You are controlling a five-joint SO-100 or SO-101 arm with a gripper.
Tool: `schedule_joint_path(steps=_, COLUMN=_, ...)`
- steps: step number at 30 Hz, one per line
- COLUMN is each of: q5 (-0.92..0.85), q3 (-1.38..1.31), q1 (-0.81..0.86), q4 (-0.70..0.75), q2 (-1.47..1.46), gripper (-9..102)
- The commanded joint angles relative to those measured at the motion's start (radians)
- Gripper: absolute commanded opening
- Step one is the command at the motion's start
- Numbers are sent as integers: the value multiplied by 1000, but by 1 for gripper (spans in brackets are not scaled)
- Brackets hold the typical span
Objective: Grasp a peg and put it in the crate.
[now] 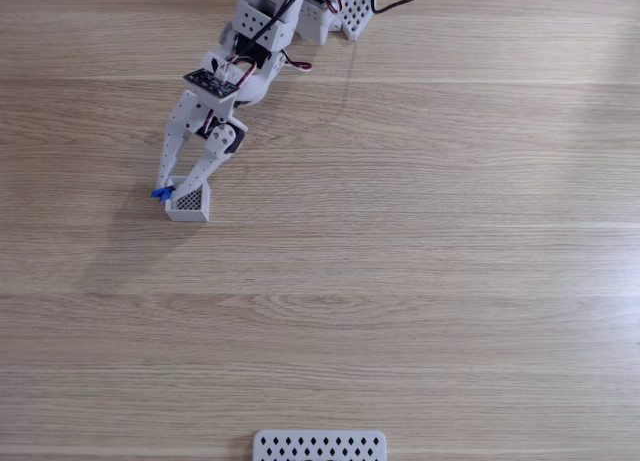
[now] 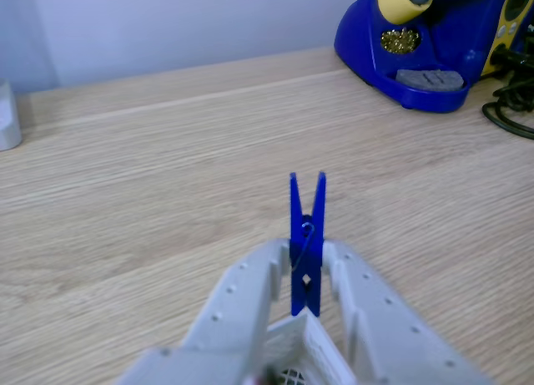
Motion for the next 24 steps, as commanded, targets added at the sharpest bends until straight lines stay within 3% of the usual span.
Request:
schedule_joint_path(steps=1, q5=-5, q3=-86, q1=9, q4=-32, q2=21, gripper=-1)
schedule_joint_path(steps=5, q5=-5, q3=-86, q1=9, q4=-32, q2=23, gripper=3)
schedule_joint_path(steps=13, q5=-3, q3=-86, q1=8, q4=-31, q2=25, gripper=25)
schedule_joint_path(steps=20, q5=-3, q3=-91, q1=9, q4=-31, q2=28, gripper=25)
schedule_joint_path(steps=24, q5=-5, q3=-100, q1=9, q4=-31, q2=41, gripper=15)
